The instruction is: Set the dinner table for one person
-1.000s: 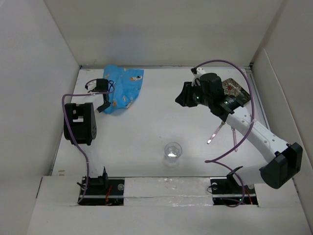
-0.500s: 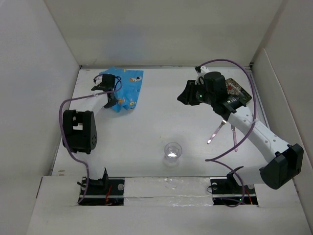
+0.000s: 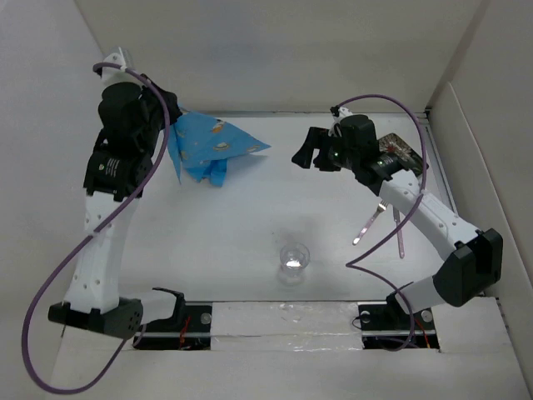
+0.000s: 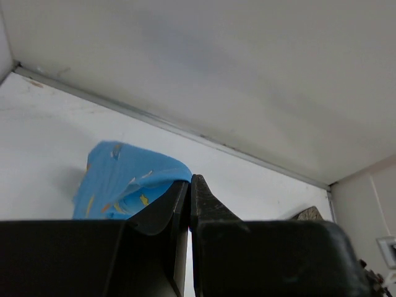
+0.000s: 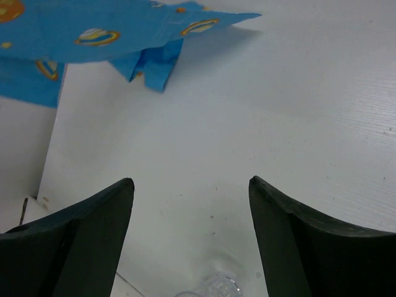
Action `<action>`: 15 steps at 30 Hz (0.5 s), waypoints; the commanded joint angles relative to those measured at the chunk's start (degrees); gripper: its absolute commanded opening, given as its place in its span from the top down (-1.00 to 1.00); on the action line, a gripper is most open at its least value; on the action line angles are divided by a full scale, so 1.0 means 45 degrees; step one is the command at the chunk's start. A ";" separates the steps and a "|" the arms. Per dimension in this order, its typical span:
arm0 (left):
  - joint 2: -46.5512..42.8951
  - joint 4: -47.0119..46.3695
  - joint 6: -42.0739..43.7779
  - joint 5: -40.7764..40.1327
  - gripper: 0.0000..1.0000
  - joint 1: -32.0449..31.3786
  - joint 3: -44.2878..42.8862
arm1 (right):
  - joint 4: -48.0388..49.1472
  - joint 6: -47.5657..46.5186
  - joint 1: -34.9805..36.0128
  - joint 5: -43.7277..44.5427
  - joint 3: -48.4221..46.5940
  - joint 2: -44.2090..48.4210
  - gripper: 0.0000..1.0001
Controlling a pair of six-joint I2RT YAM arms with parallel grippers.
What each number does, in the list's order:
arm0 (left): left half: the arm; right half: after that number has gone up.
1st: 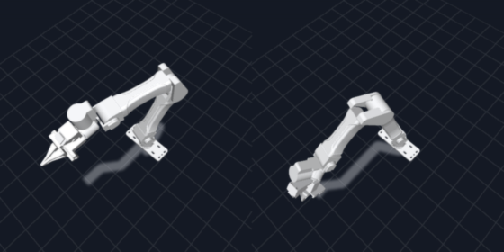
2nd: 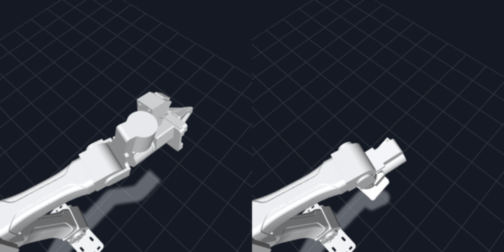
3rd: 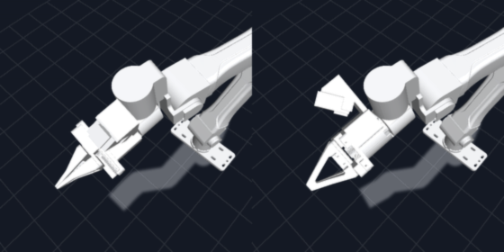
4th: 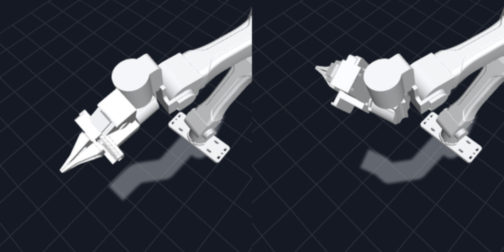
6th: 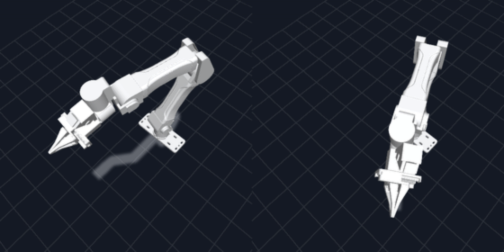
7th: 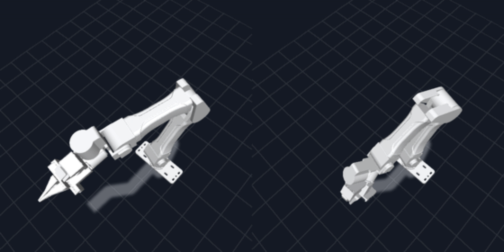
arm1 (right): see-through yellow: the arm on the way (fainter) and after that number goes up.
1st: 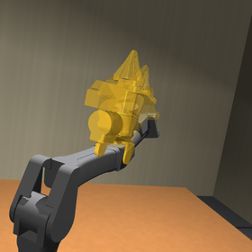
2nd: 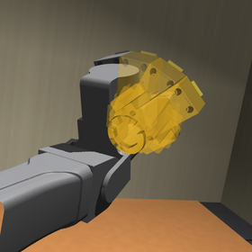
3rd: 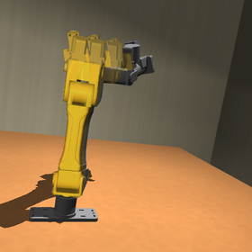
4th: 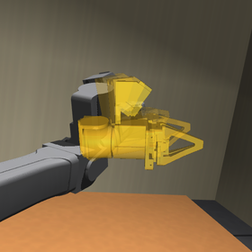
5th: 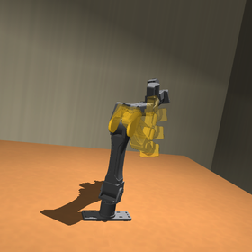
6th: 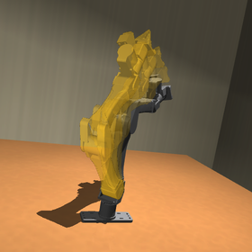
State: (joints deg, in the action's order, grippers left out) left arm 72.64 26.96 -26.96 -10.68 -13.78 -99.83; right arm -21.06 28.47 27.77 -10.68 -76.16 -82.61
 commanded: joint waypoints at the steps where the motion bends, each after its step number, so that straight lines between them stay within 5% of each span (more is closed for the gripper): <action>1: -0.1139 0.0708 0.0288 -0.1023 1.00 -0.0004 0.0716 | 0.0792 0.0391 -0.0077 0.0594 -0.0712 -0.0566 -0.60; 10: -0.5432 0.0492 -0.1272 -0.0869 1.00 -0.0004 0.6202 | 0.1242 0.1094 0.0273 0.2136 -0.1569 -0.4449 -0.56; 15: -0.6181 0.0922 -0.1470 -0.0811 1.00 -0.0004 0.7515 | 0.1301 0.1621 0.0759 0.1904 -0.2078 -0.5800 -0.56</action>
State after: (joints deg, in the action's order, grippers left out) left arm 47.75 31.64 -31.73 -13.93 -13.78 -67.61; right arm -17.93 33.52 28.82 -3.42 -81.47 -107.74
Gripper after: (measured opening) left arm 0.007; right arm 0.777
